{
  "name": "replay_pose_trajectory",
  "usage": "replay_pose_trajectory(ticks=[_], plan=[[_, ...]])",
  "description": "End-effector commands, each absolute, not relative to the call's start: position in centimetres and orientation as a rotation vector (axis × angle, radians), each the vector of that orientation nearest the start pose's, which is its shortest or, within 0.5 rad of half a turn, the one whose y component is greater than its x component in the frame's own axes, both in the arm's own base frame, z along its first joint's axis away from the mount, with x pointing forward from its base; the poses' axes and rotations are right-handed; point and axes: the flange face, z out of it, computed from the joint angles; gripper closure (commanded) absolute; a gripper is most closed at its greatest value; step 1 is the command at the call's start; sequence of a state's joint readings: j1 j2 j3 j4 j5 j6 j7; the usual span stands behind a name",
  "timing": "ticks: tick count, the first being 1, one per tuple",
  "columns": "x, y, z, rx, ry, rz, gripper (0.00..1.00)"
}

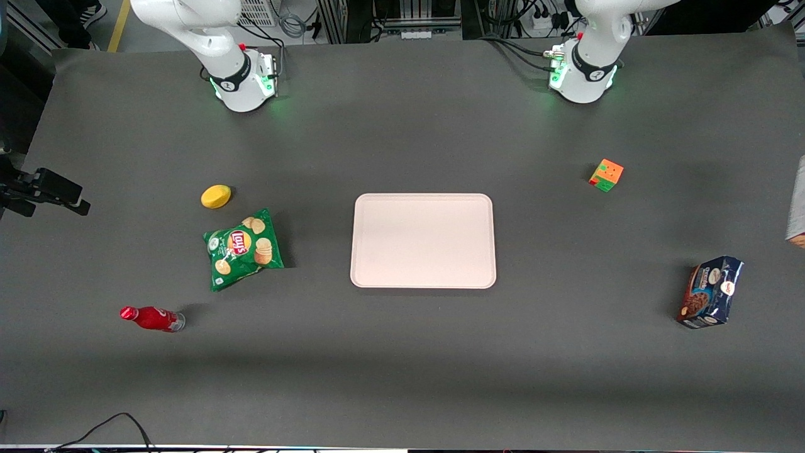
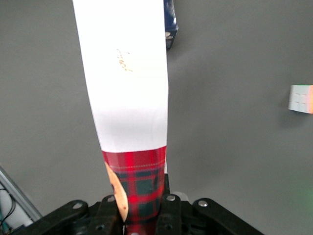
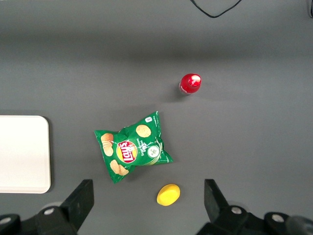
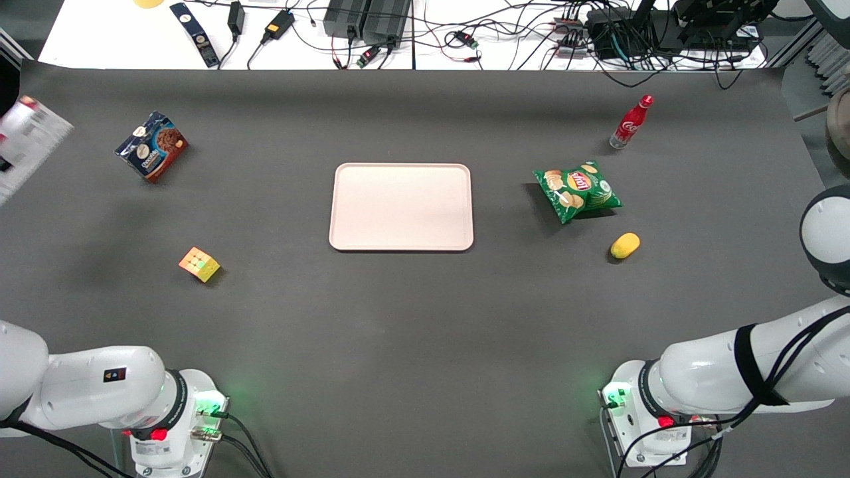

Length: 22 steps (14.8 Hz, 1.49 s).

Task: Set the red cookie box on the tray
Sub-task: 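Carry the held red cookie box with the left gripper over the white tray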

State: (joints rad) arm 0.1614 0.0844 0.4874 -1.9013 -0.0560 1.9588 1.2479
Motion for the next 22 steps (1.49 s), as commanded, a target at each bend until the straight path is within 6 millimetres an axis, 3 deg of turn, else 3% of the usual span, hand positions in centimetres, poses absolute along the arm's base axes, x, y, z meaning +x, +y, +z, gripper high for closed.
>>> replay_pose_trajectory(ticks=[1, 5, 8, 15, 18, 22], plan=[[47.0, 34.6, 53.1, -3.008, 0.9, 0.048, 1.0], [49.1, 32.3, 54.3, -2.996, 0.868, 0.034, 1.0], [51.3, 27.7, 54.1, -3.04, 0.801, 0.071, 1.0], [56.0, 10.1, 53.2, -3.137, 0.464, 0.204, 1.0], [56.6, 1.9, 52.4, -3.138, 0.253, 0.265, 1.0], [56.0, -9.7, 51.9, -3.128, 0.062, 0.287, 1.0]])
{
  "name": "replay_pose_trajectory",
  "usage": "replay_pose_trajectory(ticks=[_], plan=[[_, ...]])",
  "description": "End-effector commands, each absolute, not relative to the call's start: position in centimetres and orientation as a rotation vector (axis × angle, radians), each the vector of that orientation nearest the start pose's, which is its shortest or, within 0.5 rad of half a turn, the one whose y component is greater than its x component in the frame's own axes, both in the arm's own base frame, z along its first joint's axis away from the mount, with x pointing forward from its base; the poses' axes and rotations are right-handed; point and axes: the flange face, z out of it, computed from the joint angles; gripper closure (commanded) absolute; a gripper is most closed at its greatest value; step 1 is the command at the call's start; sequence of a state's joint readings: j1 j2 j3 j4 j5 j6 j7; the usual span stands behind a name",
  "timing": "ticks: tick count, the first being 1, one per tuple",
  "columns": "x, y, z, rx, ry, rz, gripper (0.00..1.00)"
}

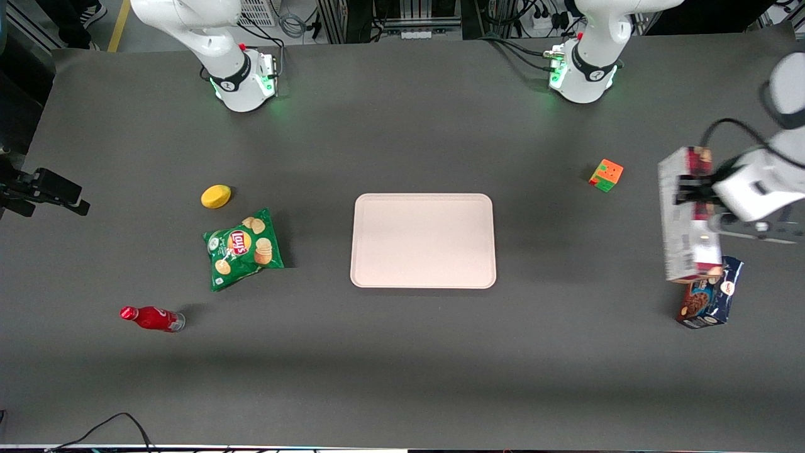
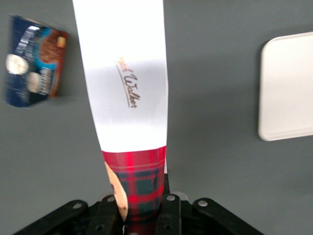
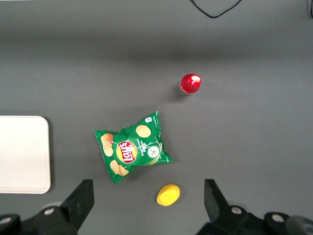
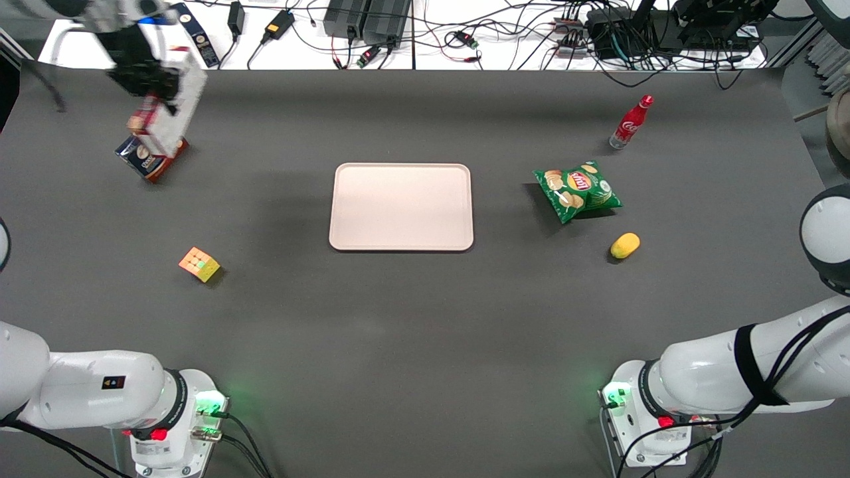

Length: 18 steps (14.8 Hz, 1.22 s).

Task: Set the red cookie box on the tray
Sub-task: 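Carry the held red cookie box with the left gripper over the white tray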

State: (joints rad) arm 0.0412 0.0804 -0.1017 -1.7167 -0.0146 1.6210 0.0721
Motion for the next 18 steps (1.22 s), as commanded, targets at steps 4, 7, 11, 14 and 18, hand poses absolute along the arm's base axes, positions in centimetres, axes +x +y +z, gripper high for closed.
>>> replay_pose_trajectory(ticks=[4, 7, 11, 14, 18], plan=[[55.1, -17.7, 49.8, -3.17, -0.062, 0.32, 1.0], [53.1, -24.6, 47.8, -3.172, -0.168, 0.262, 1.0], [48.9, -32.7, 42.7, -3.182, -0.286, 0.192, 1.0], [46.1, -36.6, 38.9, -3.157, -0.095, 0.125, 1.0], [45.2, -39.3, 33.5, -3.109, -0.052, 0.111, 0.99]])
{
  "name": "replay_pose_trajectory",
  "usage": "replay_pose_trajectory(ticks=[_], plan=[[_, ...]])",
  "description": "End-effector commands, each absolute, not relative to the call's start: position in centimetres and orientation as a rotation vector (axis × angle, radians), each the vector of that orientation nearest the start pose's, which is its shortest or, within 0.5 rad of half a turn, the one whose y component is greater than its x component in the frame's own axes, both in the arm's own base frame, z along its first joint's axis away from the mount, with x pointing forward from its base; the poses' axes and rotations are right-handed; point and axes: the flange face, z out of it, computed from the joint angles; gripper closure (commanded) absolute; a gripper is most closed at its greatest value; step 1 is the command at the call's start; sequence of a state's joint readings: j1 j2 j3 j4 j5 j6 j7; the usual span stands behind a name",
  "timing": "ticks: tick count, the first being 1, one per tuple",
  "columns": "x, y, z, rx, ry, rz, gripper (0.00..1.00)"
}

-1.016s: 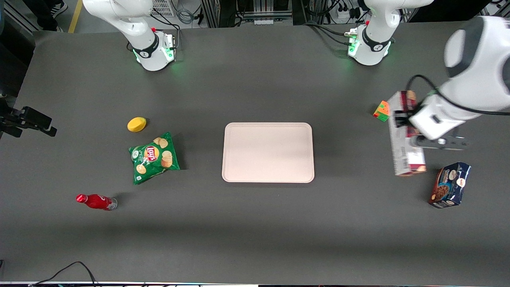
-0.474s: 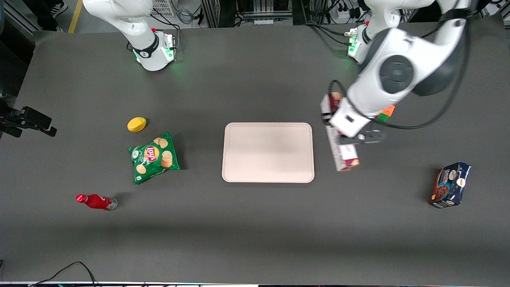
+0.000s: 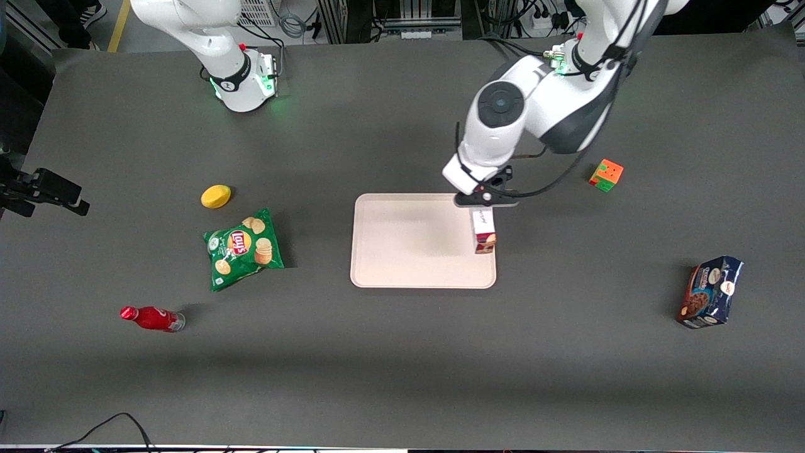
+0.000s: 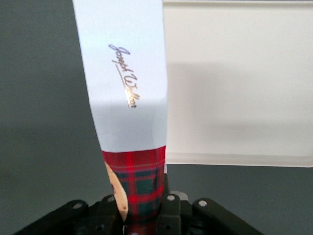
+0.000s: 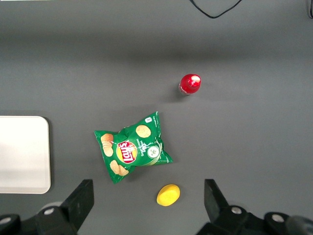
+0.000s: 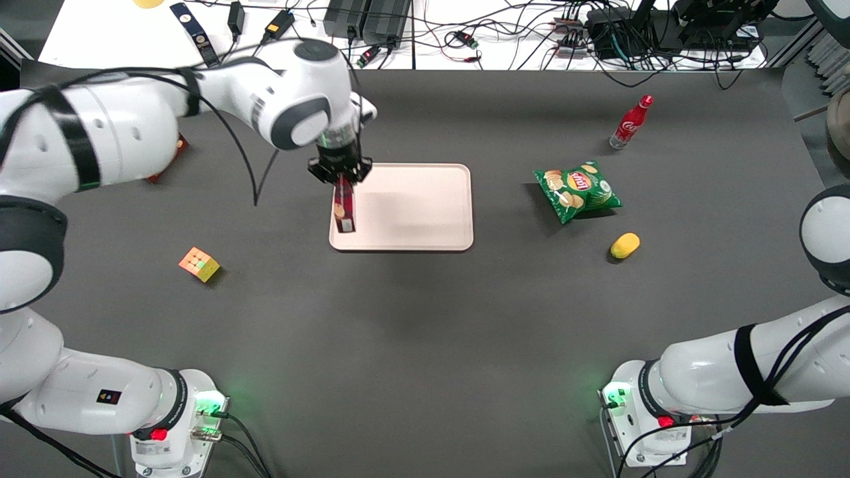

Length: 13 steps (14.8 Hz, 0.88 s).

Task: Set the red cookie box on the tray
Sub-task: 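Lower the red cookie box onto the tray with the left gripper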

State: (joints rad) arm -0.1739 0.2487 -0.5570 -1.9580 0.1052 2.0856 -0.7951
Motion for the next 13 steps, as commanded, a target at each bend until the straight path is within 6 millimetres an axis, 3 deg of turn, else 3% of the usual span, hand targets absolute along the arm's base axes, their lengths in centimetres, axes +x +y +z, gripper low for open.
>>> replay_pose_trajectory(ticks=[1, 7, 13], plan=[[45.5, -39.6, 32.1, -3.12, -0.056, 0.119, 0.99], [46.2, -40.1, 27.1, -3.162, -0.002, 0.087, 0.98], [47.4, -39.4, 24.6, -3.173, -0.006, 0.081, 0.98]])
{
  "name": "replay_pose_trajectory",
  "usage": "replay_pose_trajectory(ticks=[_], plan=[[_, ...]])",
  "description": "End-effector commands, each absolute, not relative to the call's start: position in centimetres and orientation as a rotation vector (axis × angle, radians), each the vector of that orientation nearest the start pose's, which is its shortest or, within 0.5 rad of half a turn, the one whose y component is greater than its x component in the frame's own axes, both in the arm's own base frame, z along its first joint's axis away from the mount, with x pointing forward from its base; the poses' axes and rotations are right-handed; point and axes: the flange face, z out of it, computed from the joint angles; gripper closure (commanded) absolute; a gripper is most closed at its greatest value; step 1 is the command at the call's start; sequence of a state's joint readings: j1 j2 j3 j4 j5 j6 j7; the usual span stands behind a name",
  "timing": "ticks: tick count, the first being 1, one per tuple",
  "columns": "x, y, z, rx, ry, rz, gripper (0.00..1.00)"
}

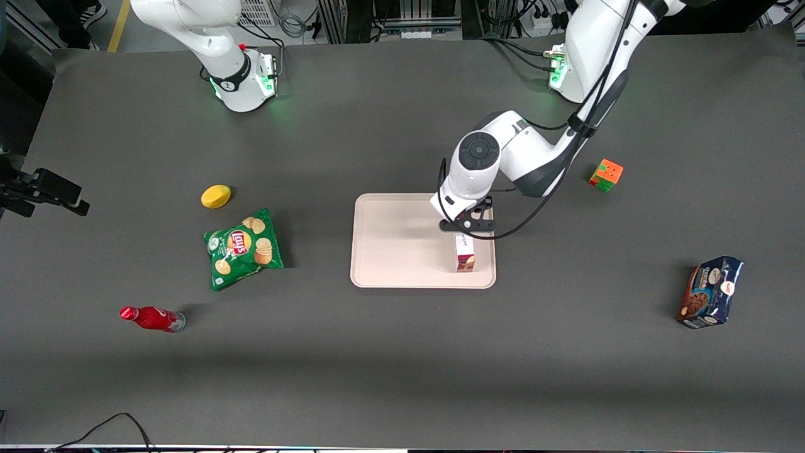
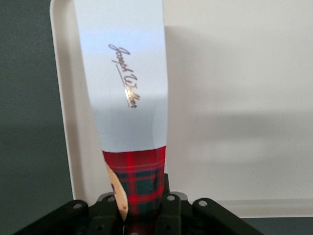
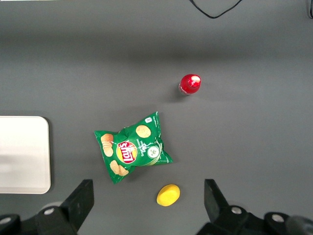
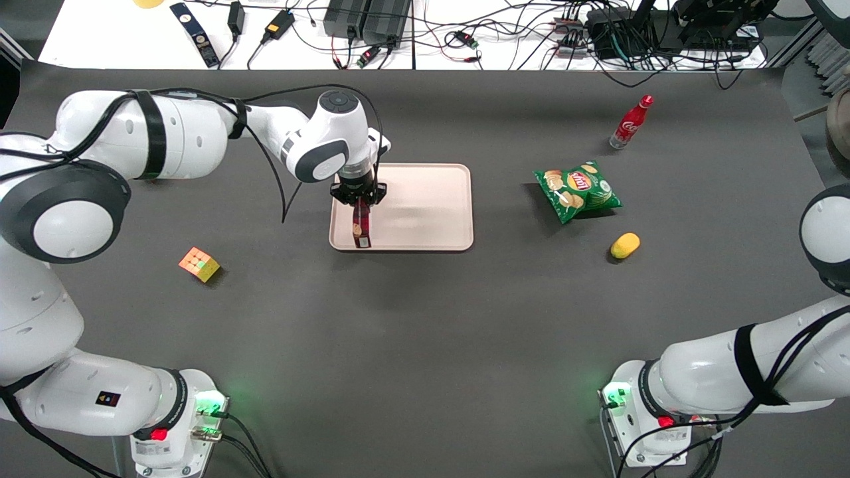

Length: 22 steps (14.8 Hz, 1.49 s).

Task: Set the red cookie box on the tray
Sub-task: 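Lower the red cookie box onto the tray with the left gripper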

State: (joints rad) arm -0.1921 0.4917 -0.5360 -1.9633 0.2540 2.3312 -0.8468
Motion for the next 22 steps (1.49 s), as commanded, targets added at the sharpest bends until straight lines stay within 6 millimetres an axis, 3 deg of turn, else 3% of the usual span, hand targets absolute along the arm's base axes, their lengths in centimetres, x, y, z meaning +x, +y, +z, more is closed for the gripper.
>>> replay_pose_trajectory(ticks=[1, 11, 13, 14, 16, 17, 22], plan=[[48.1, -38.8, 24.0, -3.177, -0.031, 0.074, 0.98], [49.2, -38.8, 22.4, -3.201, -0.044, 0.063, 0.95], [49.3, -38.7, 22.2, -3.2, -0.05, 0.068, 0.79], [49.4, -38.7, 22.2, -3.201, -0.051, 0.069, 0.65], [49.5, -38.6, 22.2, -3.201, -0.054, 0.069, 0.11], [49.6, -38.4, 22.1, -3.199, -0.06, 0.068, 0.01], [49.9, -38.1, 22.0, -3.196, -0.071, 0.064, 0.0]])
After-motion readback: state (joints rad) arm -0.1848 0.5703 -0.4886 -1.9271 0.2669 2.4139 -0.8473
